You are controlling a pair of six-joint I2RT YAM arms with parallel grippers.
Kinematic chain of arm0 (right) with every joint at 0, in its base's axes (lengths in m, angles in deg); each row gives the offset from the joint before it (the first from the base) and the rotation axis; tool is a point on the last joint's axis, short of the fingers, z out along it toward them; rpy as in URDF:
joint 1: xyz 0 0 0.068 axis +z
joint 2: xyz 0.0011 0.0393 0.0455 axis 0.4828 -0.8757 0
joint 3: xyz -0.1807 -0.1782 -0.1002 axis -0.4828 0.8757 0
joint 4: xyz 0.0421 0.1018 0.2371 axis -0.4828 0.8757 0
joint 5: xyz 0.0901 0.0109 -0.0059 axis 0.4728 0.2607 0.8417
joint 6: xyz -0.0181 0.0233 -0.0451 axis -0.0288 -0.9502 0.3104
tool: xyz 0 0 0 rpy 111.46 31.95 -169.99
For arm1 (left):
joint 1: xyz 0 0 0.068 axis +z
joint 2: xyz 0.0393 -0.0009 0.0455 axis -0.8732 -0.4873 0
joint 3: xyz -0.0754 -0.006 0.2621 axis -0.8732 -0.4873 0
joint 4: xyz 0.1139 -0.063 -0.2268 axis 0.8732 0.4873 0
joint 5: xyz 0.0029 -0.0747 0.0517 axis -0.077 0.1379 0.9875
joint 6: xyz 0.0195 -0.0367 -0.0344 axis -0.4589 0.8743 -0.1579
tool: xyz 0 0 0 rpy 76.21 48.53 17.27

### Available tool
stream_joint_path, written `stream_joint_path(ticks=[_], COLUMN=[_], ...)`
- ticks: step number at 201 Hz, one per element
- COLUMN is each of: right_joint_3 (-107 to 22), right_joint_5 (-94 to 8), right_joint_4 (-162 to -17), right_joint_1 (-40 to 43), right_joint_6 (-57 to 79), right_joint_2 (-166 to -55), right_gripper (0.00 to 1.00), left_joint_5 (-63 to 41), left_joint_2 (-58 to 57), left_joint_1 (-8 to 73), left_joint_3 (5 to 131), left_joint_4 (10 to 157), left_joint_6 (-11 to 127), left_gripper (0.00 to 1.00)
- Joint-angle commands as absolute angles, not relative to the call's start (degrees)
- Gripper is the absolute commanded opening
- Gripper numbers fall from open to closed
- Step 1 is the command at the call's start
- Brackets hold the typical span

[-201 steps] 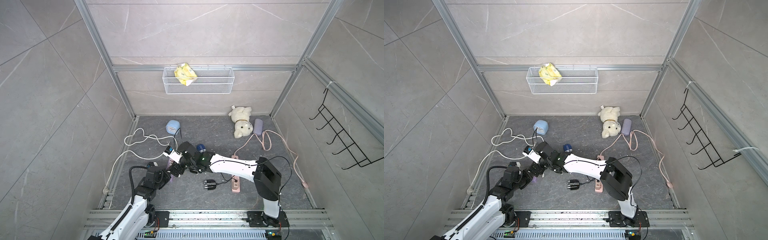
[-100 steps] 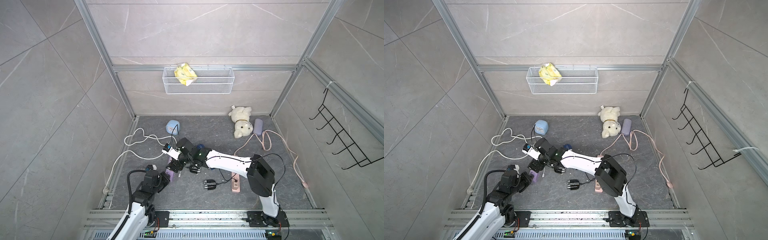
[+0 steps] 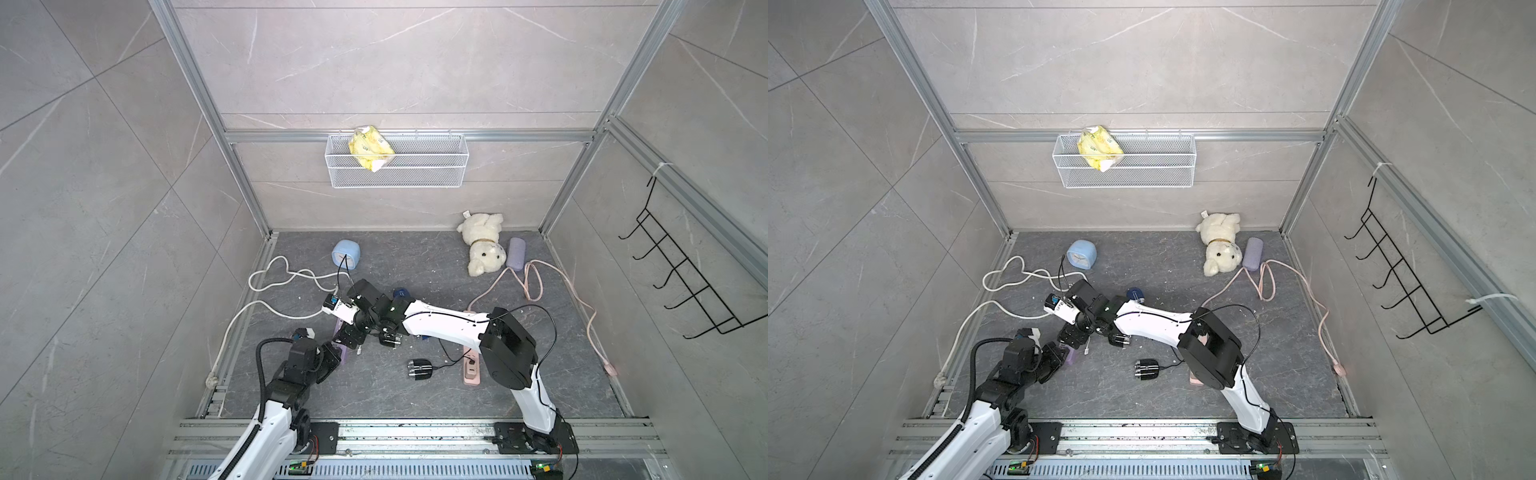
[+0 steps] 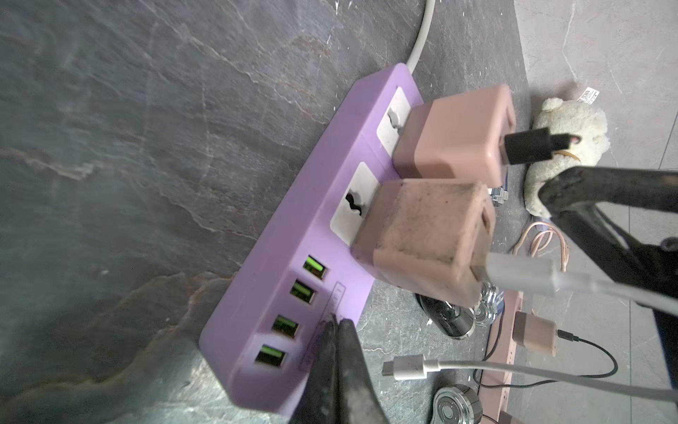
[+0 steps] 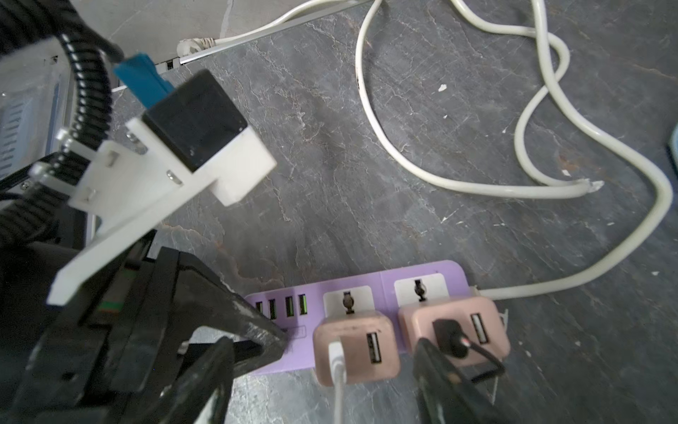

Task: Unplug the electric shaver
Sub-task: Remove the plug from the socket.

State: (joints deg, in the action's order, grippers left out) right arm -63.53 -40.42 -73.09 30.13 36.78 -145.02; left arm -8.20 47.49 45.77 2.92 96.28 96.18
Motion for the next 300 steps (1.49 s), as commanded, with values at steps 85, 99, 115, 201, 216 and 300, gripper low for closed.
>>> stream_joint_path(ticks=[85,99,115,201,216,300], right_joint_3=[-67.39,-67.58,-68.21,-69.09,-69.03,-67.04], right_joint_5=[-39.7,-39.78,-39.9,-43.11,-43.34,-44.68], right_joint_4=[-69.08,-69.07,-68.69,-68.43,-68.51,-71.14], right_joint_1=[30.19,30.19,30.25,30.28,30.38,31.51], right_joint_6=[38.64,38.79,38.98,39.13,39.19,38.98], right_joint_2=[-150.38,-150.77,-151.21,-151.75,-151.7,-148.68], right_gripper=[0.71,0.7,0.69,0.48,0.43,0.32], left_joint_5=[-8.48,-8.53,-8.56,-8.57,-8.6,-8.58], left_joint_2=[49.32,49.31,49.31,49.49,49.48,47.44], left_joint_1=[46.16,46.16,46.16,46.16,46.16,46.16], left_joint_3=[2.05,2.07,1.96,1.66,1.57,1.04], left_joint_4=[105.85,105.77,105.86,106.11,106.07,106.48], left_joint_6=[95.16,95.07,95.17,95.21,95.28,96.08], left_gripper=[0.0,0.0,0.0,0.0,0.0,0.0])
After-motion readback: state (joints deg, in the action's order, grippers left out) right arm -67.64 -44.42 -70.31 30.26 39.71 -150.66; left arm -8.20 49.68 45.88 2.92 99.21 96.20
